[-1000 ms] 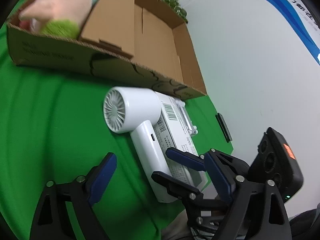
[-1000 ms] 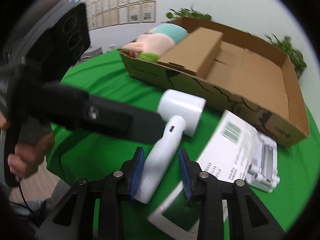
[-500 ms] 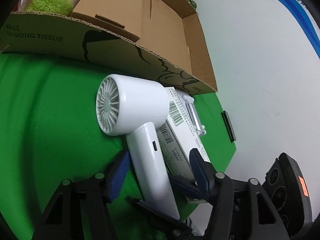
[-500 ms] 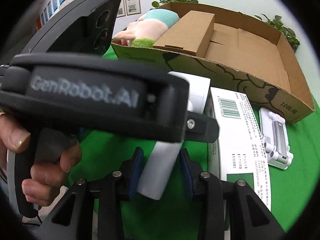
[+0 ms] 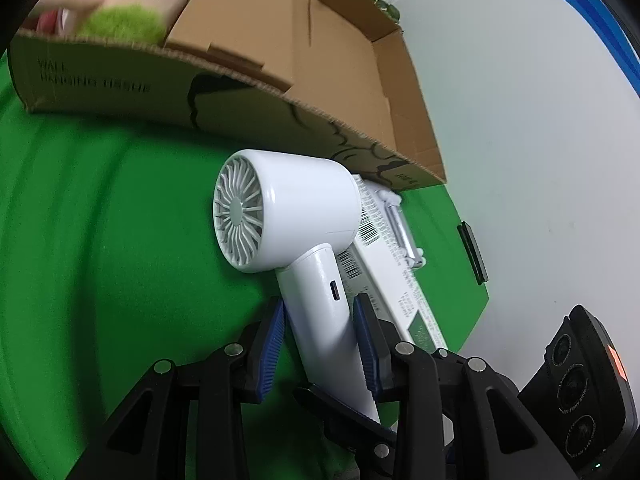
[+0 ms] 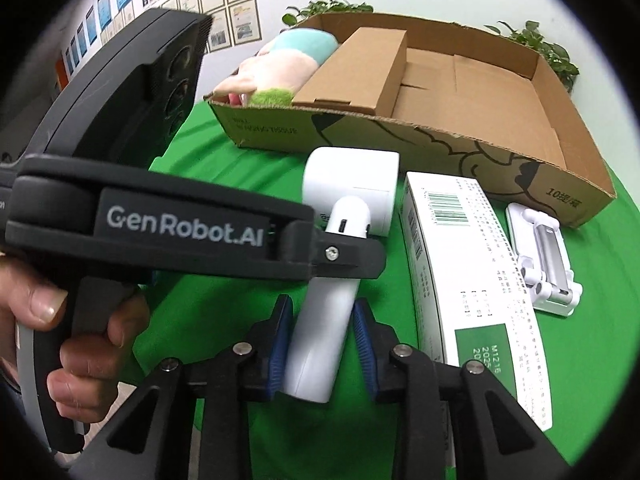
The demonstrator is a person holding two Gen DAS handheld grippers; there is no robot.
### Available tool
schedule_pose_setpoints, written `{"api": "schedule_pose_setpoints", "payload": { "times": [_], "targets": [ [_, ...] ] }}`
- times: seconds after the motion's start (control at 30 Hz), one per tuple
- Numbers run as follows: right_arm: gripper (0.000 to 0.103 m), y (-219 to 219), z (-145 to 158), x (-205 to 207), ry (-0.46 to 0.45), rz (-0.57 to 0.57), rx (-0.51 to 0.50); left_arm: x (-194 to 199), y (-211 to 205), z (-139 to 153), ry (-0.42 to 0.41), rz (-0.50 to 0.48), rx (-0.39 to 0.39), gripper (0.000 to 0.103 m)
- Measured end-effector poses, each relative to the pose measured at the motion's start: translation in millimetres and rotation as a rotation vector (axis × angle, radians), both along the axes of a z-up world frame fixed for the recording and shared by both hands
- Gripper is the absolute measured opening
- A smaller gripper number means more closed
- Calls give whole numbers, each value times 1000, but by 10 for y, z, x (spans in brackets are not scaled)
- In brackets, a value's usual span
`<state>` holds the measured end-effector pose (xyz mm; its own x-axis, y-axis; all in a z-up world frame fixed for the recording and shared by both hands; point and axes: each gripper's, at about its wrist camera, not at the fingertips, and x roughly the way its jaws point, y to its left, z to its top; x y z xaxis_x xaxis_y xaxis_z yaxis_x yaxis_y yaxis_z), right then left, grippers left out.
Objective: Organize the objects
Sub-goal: 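Close the right gripper on the hair dryer handle and lift it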
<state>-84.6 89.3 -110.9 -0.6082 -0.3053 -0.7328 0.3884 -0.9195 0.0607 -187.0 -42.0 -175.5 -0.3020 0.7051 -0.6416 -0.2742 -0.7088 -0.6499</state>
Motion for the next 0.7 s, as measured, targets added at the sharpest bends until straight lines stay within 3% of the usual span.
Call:
{"api": "schedule_pose_setpoints", "payload": {
  "times": [0.2, 0.43, 0.7],
  "targets": [
    [28, 31, 166, 51, 51, -22, -45, 63, 55, 299, 85, -1, -34, 32],
    [28, -20, 515, -39, 154, -49, -94, 93, 178, 877, 232, -7, -79, 31],
    [28, 222, 966, -185, 272, -74, -139, -73, 328, 1541, 373, -21, -112, 31]
  ]
}}
